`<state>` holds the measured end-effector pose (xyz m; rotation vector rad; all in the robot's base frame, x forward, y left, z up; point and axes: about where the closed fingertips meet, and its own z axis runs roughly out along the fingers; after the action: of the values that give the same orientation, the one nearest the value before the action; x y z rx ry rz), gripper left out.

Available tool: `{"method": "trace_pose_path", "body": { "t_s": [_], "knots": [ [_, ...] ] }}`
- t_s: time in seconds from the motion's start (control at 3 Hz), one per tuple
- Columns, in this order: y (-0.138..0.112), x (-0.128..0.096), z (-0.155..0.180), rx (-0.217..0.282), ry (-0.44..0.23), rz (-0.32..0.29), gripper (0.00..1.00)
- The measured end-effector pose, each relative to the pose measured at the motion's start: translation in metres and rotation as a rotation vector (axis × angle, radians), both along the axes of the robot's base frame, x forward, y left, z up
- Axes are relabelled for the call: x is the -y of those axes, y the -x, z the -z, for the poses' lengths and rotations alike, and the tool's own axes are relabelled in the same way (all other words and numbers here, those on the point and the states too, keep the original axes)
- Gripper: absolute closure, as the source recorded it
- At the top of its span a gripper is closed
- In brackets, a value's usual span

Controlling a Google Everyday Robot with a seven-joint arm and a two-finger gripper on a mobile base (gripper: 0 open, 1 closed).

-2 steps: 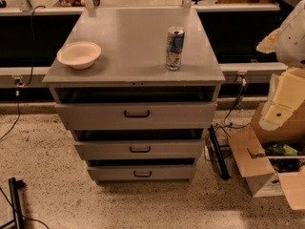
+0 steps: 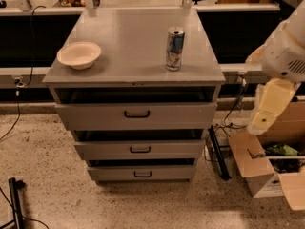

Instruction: Open bottom drawer

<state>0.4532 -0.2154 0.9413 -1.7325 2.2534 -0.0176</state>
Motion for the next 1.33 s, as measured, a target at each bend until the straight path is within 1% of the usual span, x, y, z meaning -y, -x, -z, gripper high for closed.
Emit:
{"method": "trace_pose_path", "body": {
  "t_s": [0.33, 0.67, 1.0, 1.33],
  "knots": [
    [-0.022, -0.016, 0.075, -0.029, -0.072, 0.008, 0.0],
    [-0.022, -0.016, 0.075, -0.03, -0.072, 0.008, 0.0],
    [-0.03, -0.024, 0.098, -0.066, -0.069, 0.013, 0.0],
    [-0.025, -0.046, 0.163, -0.115, -0.167, -0.052, 0.0]
  ]
}}
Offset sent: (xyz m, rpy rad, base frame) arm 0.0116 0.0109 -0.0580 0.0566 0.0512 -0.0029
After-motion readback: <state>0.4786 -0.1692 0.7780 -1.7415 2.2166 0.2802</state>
